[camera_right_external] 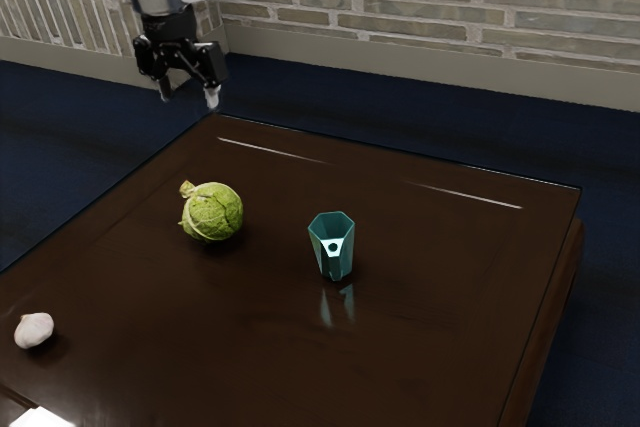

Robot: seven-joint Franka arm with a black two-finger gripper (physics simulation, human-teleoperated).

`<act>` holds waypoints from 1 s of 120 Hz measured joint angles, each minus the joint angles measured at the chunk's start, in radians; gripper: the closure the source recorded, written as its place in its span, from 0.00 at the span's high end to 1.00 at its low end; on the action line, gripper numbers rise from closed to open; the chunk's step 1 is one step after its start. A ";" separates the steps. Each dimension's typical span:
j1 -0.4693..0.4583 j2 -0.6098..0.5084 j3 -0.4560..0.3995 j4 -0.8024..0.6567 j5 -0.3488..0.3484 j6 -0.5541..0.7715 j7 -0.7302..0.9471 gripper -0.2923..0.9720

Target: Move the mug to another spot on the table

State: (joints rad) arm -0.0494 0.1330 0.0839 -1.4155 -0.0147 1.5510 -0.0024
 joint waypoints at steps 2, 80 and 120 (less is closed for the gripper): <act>0.009 0.010 0.006 0.011 -0.002 -0.002 0.000 0.76; -0.125 -0.078 0.033 -0.538 -0.039 0.437 -0.167 0.76; -0.331 0.107 0.030 -0.418 -0.048 0.519 -0.403 0.76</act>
State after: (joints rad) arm -0.3809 0.2402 0.1141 -1.8338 -0.0629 2.0705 -0.4055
